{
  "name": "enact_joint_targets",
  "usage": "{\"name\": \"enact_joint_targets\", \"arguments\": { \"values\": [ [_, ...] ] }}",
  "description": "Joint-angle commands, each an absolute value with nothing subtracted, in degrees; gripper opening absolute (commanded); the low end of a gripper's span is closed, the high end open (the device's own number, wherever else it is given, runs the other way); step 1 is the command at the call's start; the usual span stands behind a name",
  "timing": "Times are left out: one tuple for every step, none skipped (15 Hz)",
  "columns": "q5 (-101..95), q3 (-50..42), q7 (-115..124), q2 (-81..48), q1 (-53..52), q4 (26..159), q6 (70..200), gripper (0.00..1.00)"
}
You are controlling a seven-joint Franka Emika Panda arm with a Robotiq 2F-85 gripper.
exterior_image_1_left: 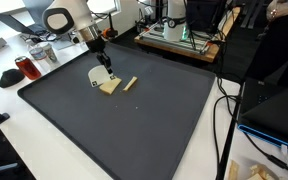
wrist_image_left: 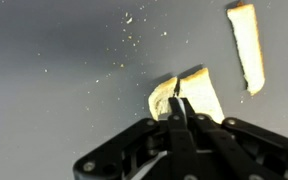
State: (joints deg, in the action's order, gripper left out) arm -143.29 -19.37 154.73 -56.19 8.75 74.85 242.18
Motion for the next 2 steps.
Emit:
{"name": "enact_joint_targets", "arguments": {
  "values": [
    [-143.3, -19.4, 154.7, -56.2, 8.8, 74.9, 242.2, 0.04],
    [-143.3, -19.4, 154.7, -56.2, 8.8, 74.9, 242.2, 0.04]
  ]
}}
